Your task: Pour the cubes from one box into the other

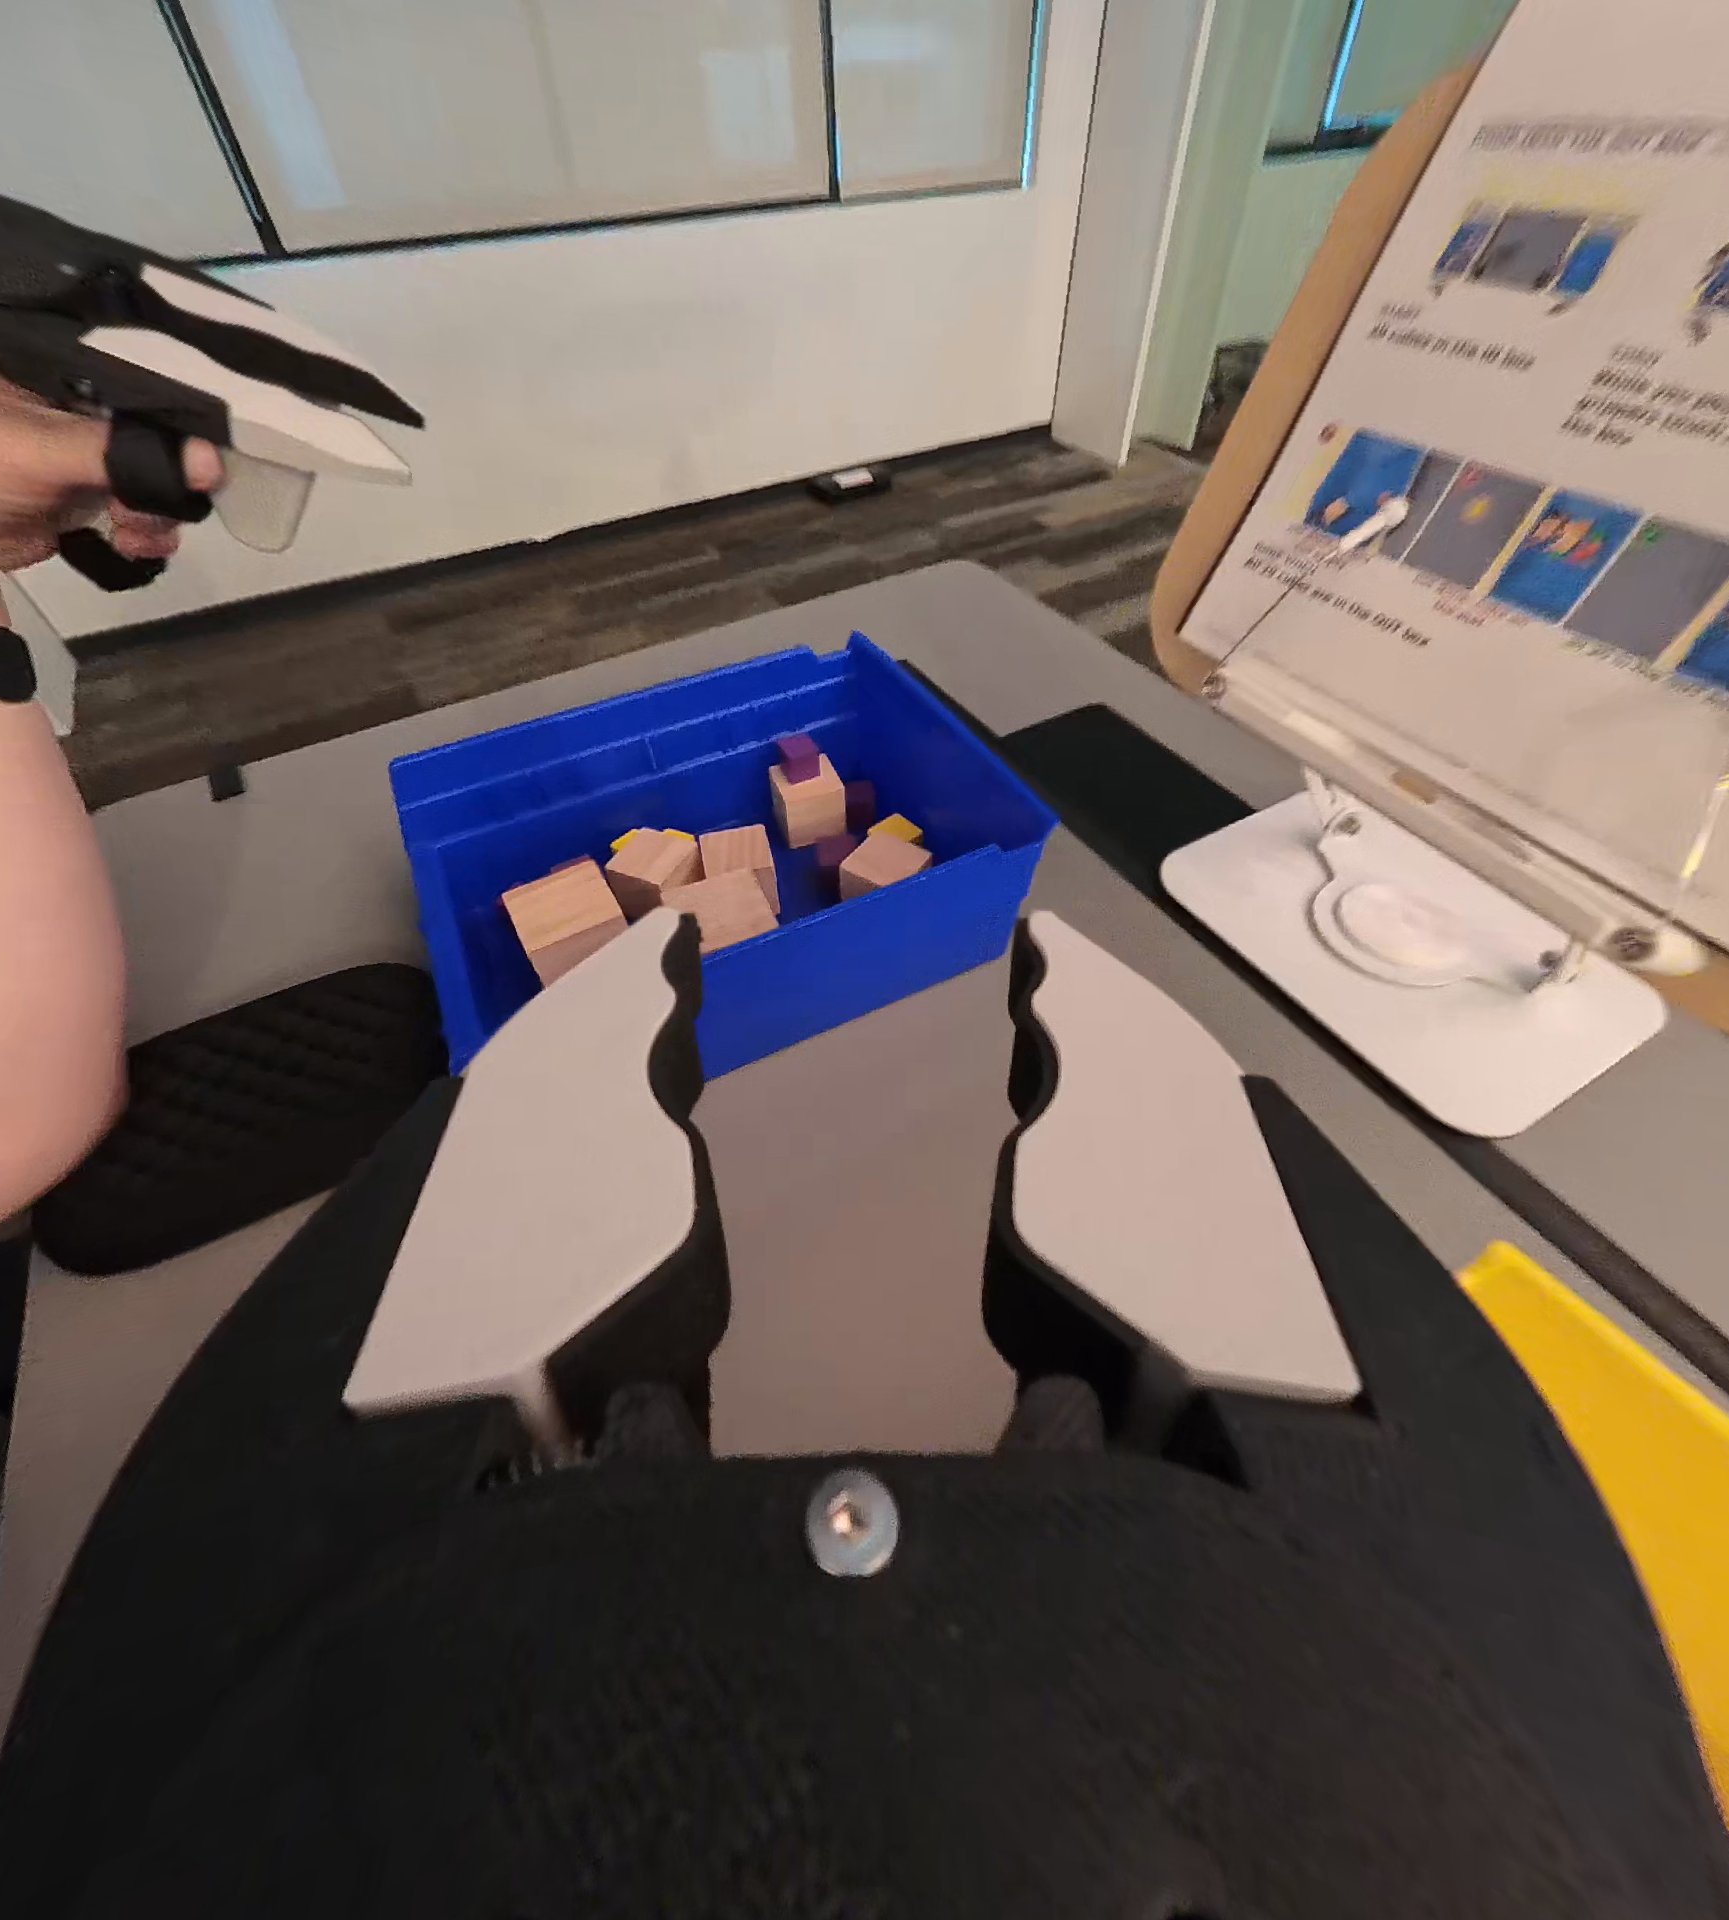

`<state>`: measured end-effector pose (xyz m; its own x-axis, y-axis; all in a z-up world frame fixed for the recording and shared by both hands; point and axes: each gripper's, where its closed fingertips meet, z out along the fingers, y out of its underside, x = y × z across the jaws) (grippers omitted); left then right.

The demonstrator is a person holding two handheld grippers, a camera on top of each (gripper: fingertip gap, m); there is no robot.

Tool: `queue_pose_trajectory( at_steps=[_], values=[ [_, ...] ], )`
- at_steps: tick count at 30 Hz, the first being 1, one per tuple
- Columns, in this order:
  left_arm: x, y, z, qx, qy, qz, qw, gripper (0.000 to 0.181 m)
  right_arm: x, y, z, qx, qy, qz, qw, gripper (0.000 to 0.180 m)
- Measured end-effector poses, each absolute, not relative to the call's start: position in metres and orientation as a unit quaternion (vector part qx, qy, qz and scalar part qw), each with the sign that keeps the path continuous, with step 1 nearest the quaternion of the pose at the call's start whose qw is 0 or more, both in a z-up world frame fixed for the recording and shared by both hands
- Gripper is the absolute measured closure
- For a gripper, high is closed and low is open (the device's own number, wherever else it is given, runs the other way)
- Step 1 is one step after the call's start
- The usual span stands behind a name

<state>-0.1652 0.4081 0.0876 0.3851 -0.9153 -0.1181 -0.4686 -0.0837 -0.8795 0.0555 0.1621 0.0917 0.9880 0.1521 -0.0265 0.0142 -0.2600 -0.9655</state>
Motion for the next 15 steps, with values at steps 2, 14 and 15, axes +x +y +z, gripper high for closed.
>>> queue_pose_trajectory(
  at_steps=[2,14,15],
  values=[
    [-0.172,0.438,0.069,-0.733,0.468,-0.206,0.448,0.135,0.049,0.186,0.081,-0.803,-0.030,0.048,0.593,0.122],
    [-0.112,0.464,-0.024,-0.816,0.497,-0.185,0.229,0.139,0.028,0.296,-0.057,-0.934,0.126,0.078,0.326,0.096],
    [-0.106,0.462,-0.029,-0.818,0.504,-0.187,0.207,0.141,0.027,0.301,-0.064,-0.935,0.144,0.090,0.310,0.096]
  ],
)
